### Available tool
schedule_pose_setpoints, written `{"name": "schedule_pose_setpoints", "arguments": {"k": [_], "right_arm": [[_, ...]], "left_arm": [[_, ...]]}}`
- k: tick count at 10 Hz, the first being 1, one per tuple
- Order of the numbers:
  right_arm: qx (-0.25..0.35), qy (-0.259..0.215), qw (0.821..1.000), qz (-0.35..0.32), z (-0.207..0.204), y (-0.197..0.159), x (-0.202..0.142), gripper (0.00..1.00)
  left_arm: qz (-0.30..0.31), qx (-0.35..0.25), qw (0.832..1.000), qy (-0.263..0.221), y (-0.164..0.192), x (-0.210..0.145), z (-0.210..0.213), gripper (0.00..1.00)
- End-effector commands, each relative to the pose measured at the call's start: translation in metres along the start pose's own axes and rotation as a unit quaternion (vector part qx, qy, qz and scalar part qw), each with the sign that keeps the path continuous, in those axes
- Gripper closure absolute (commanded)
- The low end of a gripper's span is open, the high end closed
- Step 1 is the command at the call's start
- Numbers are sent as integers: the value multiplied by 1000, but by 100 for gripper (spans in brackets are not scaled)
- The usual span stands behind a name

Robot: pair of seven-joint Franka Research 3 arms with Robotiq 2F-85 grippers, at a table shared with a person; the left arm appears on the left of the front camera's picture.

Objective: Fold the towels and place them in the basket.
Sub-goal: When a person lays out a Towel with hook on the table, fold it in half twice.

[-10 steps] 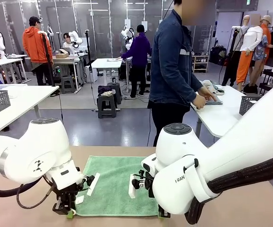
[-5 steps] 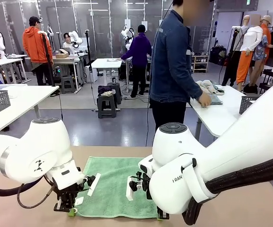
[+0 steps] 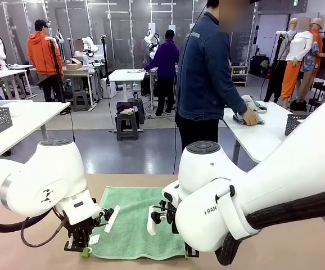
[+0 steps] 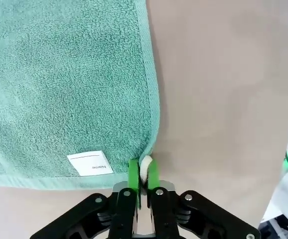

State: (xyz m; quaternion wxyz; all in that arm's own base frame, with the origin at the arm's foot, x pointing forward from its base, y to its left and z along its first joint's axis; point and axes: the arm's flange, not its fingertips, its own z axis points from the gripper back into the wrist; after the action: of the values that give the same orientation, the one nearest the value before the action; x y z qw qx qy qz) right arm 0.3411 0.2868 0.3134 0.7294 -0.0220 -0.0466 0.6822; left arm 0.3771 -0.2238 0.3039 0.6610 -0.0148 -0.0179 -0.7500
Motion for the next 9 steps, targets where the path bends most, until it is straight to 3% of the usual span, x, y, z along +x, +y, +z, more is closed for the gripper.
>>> {"name": "schedule_pose_setpoints", "arguments": {"k": [1,2,3,9], "right_arm": [[11,1,1000,11,-5,1,0,100],[11,1,1000,11,-5,1,0,100],[-2,0,1000,0,1,0,0,94],[-28,-3,1000,10,56,-47,31,94]], "left_arm": [[-4,-1,1000,0,0,0,0,100],[-4,-1,1000,0,0,0,0,100],[0,0,1000,0,0,0,0,92],[-31,44,998,-11,39,36,61,92]]}}
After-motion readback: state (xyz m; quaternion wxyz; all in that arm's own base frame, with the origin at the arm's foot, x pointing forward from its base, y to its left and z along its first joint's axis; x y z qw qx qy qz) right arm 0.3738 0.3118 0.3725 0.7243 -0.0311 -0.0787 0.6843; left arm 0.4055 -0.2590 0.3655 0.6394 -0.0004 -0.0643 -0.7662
